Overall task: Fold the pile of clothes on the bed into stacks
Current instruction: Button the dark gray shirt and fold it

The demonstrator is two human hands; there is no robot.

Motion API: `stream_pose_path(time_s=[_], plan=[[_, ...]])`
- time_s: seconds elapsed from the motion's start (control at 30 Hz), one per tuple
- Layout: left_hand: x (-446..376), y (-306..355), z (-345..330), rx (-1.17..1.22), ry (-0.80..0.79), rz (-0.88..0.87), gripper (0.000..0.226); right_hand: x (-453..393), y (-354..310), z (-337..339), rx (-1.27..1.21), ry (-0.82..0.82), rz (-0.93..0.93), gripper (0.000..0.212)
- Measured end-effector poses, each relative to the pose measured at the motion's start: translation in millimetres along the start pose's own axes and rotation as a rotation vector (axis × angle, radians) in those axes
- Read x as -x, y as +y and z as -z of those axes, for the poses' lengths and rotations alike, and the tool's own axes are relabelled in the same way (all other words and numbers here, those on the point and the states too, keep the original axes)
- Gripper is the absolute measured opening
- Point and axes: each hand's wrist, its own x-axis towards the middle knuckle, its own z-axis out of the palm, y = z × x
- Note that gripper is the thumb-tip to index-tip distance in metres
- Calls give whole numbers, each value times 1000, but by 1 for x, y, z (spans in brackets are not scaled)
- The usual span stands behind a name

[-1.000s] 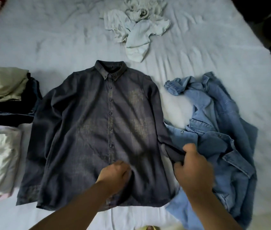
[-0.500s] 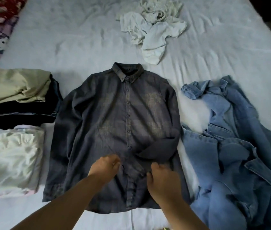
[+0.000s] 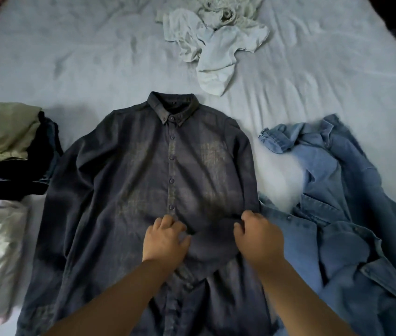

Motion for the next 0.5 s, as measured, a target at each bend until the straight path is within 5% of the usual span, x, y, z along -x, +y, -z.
stream_pose_path(time_s=[0.17, 0.3, 0.5], plan=[[-43, 27, -23, 123, -380, 70, 62, -70, 22, 3, -30, 63, 22, 29], [-56, 45, -41, 137, -605, 95, 37, -122, 41, 1, -61, 9, -22, 36], [-54, 24, -30, -21, -303, 496, 33, -167, 44, -17, -282, -105, -148, 49]])
